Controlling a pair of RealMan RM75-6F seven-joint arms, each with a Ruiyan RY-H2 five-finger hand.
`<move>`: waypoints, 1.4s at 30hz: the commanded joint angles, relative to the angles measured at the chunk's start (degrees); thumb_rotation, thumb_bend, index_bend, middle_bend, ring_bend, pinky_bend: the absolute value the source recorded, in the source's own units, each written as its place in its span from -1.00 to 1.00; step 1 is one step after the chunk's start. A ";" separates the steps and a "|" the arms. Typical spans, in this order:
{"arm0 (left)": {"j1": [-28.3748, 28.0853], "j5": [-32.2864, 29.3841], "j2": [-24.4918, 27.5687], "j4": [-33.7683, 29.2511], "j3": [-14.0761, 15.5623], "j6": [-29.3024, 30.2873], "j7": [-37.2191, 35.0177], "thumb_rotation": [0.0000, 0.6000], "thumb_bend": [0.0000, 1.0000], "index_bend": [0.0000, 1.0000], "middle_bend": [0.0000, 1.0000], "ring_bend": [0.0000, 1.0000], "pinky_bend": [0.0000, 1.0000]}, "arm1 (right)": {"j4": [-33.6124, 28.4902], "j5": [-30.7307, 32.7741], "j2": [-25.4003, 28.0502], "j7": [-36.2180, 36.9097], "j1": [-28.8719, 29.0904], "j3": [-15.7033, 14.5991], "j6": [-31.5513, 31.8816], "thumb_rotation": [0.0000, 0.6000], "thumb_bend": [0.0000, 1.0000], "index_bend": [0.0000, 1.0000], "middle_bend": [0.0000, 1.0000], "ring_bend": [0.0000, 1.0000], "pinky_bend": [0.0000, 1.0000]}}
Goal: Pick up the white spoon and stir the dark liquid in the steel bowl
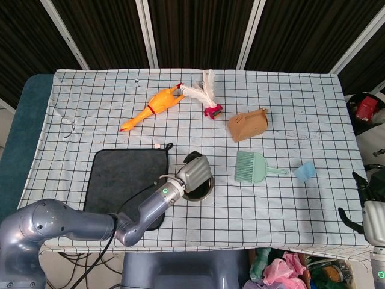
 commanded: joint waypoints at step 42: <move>-3.12 -2.56 -7.17 8.97 -3.27 -2.23 -0.08 1.00 -0.05 0.36 0.87 0.82 0.79 | 0.44 0.49 -0.01 0.74 0.04 0.28 -0.14 1.00 -0.50 -1.00 -0.77 -0.50 -0.26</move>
